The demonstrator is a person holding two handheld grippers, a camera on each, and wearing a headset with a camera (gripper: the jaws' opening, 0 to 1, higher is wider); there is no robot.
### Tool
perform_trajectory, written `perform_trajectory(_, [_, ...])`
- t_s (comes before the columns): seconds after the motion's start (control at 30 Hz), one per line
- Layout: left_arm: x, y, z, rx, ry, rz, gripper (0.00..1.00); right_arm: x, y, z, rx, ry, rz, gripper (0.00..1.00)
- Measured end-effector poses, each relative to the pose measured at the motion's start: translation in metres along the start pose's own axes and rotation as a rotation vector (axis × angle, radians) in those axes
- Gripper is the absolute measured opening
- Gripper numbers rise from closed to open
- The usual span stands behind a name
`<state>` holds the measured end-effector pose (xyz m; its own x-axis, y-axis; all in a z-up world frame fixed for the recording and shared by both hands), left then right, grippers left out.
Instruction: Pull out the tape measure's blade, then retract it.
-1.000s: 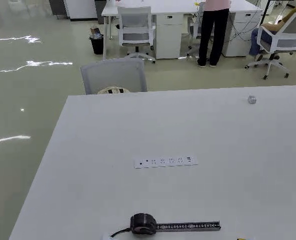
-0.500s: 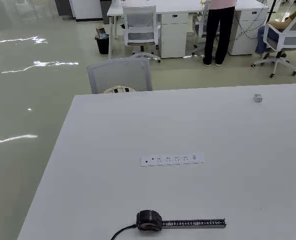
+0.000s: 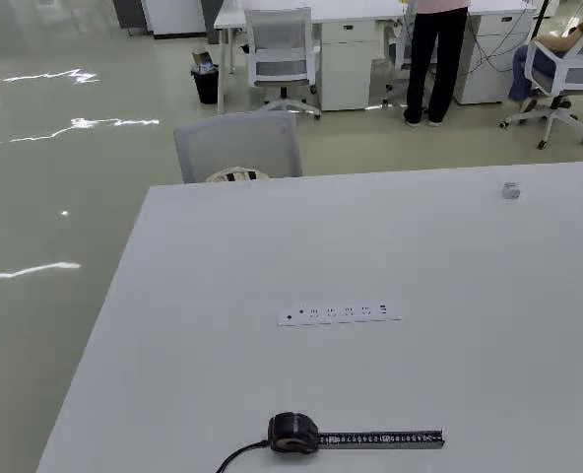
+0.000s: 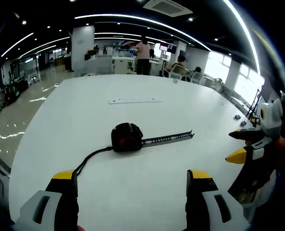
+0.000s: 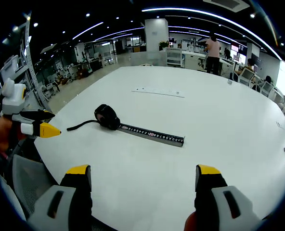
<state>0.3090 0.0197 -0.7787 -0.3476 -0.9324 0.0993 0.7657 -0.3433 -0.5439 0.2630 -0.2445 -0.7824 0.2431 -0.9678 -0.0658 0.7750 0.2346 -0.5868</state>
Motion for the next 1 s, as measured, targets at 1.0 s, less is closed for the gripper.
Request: perform_trajectory(1.0, [0.024,-0.004,0.000,-0.011,-0.032,0.064,1.00,-0.003,-0.010,-0.004,-0.033,-0.018,0.047,0.92])
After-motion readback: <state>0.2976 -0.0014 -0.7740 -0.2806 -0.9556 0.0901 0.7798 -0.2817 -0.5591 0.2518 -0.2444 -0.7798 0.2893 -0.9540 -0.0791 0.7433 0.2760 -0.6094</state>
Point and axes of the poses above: the centre of the closed fingertips' face, and the gripper's own axes: y roughly forward along the fingers, x roughly to its right, z roughly out of its top, the point moved 3 cm from there along -y, roughly backward along the fingers, and after that the axes turned 7 degrees about x, right-handed, at the moved point
